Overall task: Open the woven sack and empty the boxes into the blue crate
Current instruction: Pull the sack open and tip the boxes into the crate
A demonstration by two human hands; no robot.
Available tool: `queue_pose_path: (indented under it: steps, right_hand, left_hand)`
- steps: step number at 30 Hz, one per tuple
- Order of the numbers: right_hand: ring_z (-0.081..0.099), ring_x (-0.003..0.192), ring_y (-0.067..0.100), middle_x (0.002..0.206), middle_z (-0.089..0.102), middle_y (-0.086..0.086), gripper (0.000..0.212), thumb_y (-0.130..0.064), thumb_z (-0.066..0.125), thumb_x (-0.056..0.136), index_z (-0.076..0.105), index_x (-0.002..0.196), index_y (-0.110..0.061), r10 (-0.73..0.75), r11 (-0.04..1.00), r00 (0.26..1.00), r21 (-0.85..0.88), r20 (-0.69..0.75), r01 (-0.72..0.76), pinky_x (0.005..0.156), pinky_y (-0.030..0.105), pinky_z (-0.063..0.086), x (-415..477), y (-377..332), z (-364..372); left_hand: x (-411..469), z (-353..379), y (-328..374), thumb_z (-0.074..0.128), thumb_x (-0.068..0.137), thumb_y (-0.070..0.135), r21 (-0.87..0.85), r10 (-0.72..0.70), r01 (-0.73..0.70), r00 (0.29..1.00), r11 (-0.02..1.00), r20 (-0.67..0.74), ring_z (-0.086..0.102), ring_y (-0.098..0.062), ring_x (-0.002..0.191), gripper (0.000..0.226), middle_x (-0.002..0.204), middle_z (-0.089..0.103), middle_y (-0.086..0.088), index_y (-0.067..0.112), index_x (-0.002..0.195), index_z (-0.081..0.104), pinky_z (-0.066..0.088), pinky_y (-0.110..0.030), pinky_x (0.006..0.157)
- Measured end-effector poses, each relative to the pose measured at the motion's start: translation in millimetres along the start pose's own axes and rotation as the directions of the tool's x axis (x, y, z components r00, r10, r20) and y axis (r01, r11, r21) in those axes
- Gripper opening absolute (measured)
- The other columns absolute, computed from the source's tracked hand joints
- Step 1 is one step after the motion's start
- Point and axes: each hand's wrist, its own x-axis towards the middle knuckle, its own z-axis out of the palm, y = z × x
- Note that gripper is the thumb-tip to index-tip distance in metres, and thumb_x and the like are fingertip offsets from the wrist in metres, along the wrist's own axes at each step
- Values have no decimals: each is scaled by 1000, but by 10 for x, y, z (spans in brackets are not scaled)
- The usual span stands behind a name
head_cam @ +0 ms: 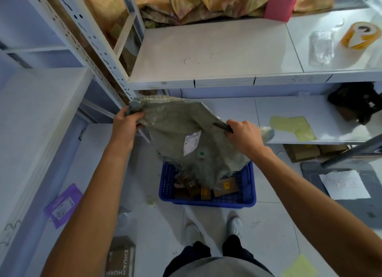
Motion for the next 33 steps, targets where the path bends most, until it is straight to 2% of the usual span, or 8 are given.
queue_pose_path:
  steps: [5,8,11,15,23,28,31,33]
  right_hand:
    - [59,57,33,67,62,9,18,-31,57,99,59,100,-13,-30,998,989,50,-143,37,53,40,48,-15,-12,-23]
    - [52,58,29,70,60,8,18,-32,56,99,59,104,-15,5,1000,996,11,-85,-4,54,37,41,-6,-12,-49]
    - [52,57,28,68,58,7,20,-34,56,100,59,103,-15,13,999,993,32,-121,-9,53,36,41,23,6,-70]
    - [54,61,25,73,58,4,20,-36,54,99,59,97,-17,41,999,999,-24,9,-41,56,33,40,83,19,-90]
    - [58,63,25,74,60,4,30,-46,53,97,58,102,-16,70,994,997,-82,16,-69,61,38,54,74,189,-154]
    - [59,75,19,90,65,-1,41,-56,61,87,56,108,-21,-54,997,990,-55,130,61,63,33,49,-23,342,-201]
    - [57,81,16,101,59,-2,45,-50,67,86,53,116,-20,-87,994,981,-51,171,97,62,25,43,-108,435,-154]
    - [56,81,16,105,57,0,41,-40,66,90,53,120,-16,-90,987,982,-120,169,111,65,27,47,-130,493,-79]
  left_hand:
    - [1,18,27,61,94,4,-50,-5,6,1000,999,7,67,-27,115,37,127,69,-13,9,131,63,57,-41,97]
    - [-23,56,54,60,94,1,-46,-3,3,1000,999,10,68,-27,112,30,120,71,-11,12,121,67,58,-40,94]
    - [-44,73,55,60,95,1,-50,-2,4,1000,999,31,70,-21,106,26,114,72,-6,18,114,68,58,-36,91]
    - [-32,73,40,63,93,2,-4,-4,4,1000,1000,29,69,-24,109,24,112,72,-6,17,112,68,57,-39,95]
    - [55,-9,141,66,93,5,36,-4,2,999,999,45,67,-21,111,28,118,70,-3,19,118,66,56,-43,99]
    - [142,-71,141,65,94,7,29,-17,16,999,999,47,63,-23,117,34,122,67,0,21,125,63,54,-45,102]
    - [166,-54,114,63,95,5,29,-28,27,998,999,61,61,-25,120,34,119,66,1,18,127,62,53,-44,104]
    - [171,-11,102,63,95,4,46,-32,28,997,999,75,61,-26,119,34,117,66,-1,15,127,62,52,-43,104]
